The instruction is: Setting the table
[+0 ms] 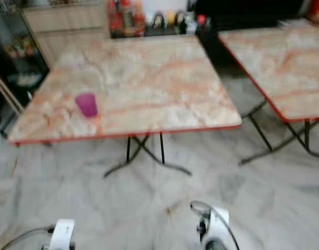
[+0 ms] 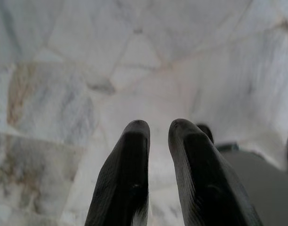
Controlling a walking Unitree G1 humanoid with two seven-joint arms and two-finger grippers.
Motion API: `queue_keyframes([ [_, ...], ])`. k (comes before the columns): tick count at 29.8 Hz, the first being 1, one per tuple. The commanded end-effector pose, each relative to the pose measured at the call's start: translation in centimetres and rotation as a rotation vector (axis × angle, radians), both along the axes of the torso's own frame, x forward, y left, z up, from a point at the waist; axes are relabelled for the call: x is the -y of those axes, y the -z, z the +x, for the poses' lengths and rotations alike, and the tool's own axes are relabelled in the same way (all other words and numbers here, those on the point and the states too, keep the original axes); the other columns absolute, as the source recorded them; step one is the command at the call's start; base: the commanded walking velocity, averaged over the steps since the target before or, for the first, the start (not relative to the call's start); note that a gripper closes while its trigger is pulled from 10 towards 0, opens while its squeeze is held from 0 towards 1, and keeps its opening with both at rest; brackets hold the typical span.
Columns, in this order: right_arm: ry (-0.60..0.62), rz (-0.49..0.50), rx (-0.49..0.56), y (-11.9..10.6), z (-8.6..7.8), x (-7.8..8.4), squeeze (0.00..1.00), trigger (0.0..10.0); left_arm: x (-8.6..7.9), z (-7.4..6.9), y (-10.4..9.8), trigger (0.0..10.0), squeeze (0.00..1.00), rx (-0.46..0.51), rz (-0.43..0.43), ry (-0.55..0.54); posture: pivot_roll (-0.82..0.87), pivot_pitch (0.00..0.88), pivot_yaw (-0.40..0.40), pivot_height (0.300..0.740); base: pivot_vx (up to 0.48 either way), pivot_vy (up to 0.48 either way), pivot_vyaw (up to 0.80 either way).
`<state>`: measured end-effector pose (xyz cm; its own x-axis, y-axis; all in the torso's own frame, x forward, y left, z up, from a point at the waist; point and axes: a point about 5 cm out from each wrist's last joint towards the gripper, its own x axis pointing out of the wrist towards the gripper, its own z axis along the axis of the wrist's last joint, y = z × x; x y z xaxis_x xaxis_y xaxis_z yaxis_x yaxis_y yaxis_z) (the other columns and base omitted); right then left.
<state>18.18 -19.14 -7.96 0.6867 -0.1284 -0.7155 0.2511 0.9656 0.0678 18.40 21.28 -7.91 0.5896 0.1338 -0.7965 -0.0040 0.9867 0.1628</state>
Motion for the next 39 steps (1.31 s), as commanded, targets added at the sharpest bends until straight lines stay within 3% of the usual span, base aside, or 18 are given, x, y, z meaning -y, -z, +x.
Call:
queue_keyframes([
  [1, 0.016, -0.016, -0.013, 0.06, -0.36, 0.87, 0.0, 10.0, 0.34, -0.17, 0.16, 10.0, 0.0, -0.01, -0.002, 0.01, -0.01, 0.0, 0.035, 0.74, 0.259, 0.0, 0.0],
  [17, -0.033, -0.038, -0.006, -0.1, -0.14, 1.05, 0.0, 10.0, 0.87, -0.38, 0.36, 10.0, 0.0, -0.016, -0.016, 0.003, -0.02, 0.0, 0.017, 0.74, 0.257, 0.0, 0.0],
  [22, -0.029, -0.038, -0.024, -0.02, -0.18, 1.05, 0.0, 10.0, 1.0, -0.4, 0.39, 10.0, 0.0, -0.017, -0.019, 0.005, -0.02, 0.0, 0.017, 0.74, 0.256, 0.0, 0.62],
  [39, -0.028, -0.029, -0.028, 0.02, -0.24, 1.11, 0.0, 10.0, 1.19, -0.4, 0.43, 10.0, 0.0, -0.021, -0.021, 0.014, -0.02, 0.0, 0.019, 0.74, 0.0, 0.0, 0.0],
])
